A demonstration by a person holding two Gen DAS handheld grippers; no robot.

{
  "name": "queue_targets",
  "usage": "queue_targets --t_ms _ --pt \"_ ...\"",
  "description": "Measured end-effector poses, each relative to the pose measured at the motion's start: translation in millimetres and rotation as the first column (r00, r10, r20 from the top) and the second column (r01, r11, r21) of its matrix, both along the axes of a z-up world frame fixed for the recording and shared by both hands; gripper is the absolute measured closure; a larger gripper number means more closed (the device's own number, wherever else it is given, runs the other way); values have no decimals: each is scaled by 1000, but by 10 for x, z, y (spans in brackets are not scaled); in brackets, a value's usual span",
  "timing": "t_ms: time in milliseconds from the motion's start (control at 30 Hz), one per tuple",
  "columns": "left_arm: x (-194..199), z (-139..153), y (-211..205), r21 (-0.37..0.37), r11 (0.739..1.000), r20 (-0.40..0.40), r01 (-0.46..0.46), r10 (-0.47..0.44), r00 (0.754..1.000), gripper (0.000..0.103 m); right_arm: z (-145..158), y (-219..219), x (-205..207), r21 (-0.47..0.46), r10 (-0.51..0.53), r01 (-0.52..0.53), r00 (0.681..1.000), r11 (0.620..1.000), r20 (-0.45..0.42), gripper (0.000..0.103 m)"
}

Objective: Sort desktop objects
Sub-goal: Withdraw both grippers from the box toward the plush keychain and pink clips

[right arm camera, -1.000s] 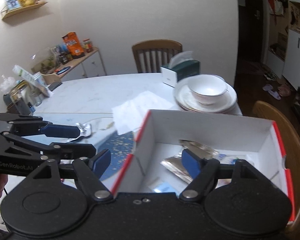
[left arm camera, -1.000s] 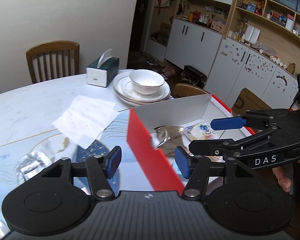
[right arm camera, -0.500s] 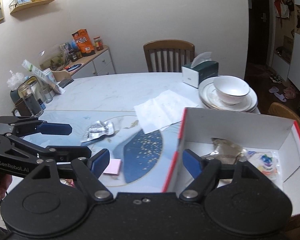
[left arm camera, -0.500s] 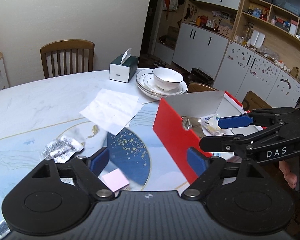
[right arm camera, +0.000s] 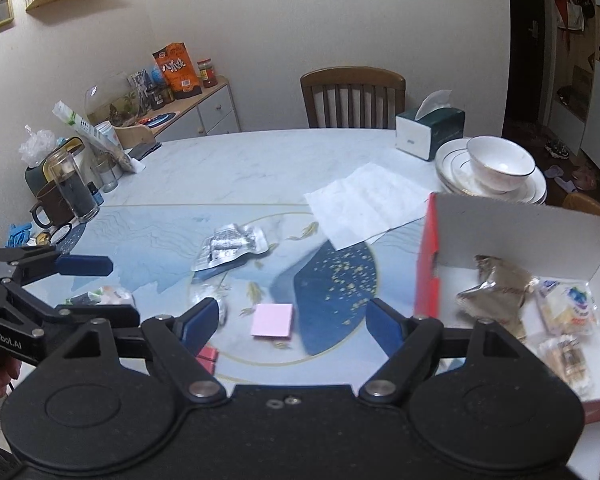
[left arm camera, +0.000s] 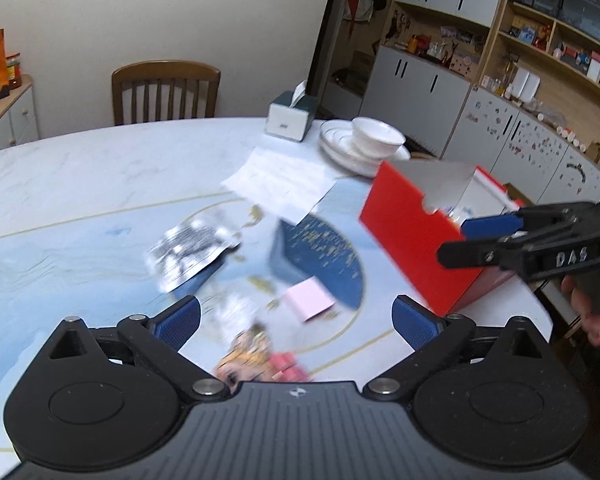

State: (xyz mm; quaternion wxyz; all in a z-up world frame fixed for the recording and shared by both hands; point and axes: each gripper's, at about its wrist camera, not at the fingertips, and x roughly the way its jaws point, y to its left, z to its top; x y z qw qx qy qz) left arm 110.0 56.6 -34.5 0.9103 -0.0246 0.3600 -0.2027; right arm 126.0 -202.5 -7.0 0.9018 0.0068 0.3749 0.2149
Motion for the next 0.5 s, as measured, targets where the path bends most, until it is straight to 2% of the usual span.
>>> queue_targets --t_ms 267,500 --pt "-104 -141 454 74 995 2 70 -70 998 1 -152 317 -66 -15 8 -8 1000 1000 -23 22" --pt "-81 -292 830 113 990 -31 80 -77 997 1 -305 608 -113 -34 38 -40 998 999 -58 22"
